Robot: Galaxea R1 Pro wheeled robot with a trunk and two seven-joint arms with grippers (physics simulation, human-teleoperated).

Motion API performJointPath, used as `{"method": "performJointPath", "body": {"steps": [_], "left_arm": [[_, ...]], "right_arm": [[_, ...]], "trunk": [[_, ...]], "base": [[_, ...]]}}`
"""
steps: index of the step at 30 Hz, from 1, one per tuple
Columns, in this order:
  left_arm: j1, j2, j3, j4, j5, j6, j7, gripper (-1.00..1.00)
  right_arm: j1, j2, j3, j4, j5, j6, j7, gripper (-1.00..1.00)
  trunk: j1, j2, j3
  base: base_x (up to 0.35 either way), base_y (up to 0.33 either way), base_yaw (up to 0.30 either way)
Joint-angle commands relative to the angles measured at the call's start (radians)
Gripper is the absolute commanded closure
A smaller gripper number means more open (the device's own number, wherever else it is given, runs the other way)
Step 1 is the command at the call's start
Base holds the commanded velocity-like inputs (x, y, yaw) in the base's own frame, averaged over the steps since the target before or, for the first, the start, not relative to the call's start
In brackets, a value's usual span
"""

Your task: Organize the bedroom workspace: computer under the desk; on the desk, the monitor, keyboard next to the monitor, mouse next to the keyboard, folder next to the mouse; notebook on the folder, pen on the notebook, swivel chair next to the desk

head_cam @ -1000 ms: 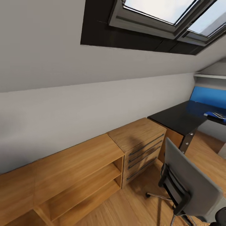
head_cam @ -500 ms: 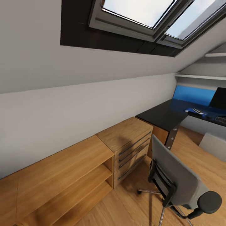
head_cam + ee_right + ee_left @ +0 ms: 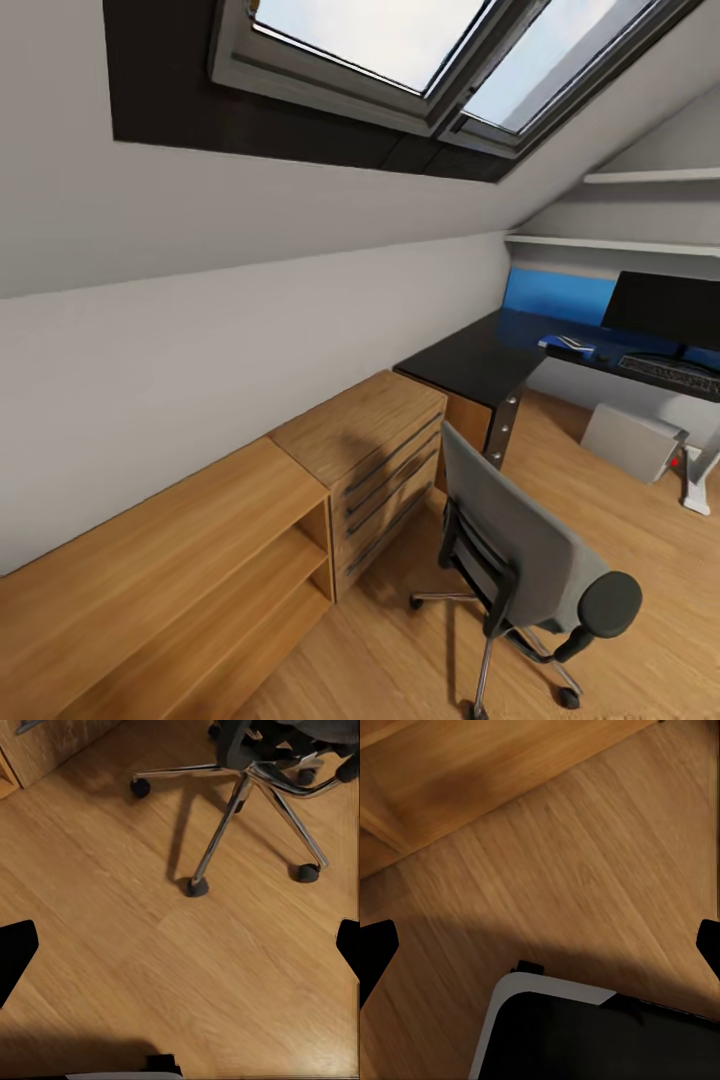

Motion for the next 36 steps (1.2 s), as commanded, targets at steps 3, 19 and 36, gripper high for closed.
{"method": "performJointPath", "body": {"steps": [3,19,36], "left_arm": [[-0.001,0.0,0.005,0.0,-0.001,-0.002,-0.003,-1.0],[-0.001,0.0,0.006,0.0,-0.001,-0.002,-0.003,-1.0],[-0.001,0.0,0.006,0.0,-0.001,-0.002,-0.003,-1.0]], "right_arm": [[-0.001,0.001,0.008,0.002,-0.003,-0.003,-0.006,-1.0],[-0.001,0.001,0.009,0.002,-0.003,-0.003,-0.006,-1.0],[-0.001,0.0,0.009,0.002,-0.002,-0.003,-0.006,-1.0]], "trunk": [[0.0,-0.002,-0.002],[0.0,-0.002,-0.013],[0.0,-0.002,-0.033]], "base": [[0.0,0.0,-0.26],[0.0,0.0,-0.23],[0.0,0.0,-0.169]]}}
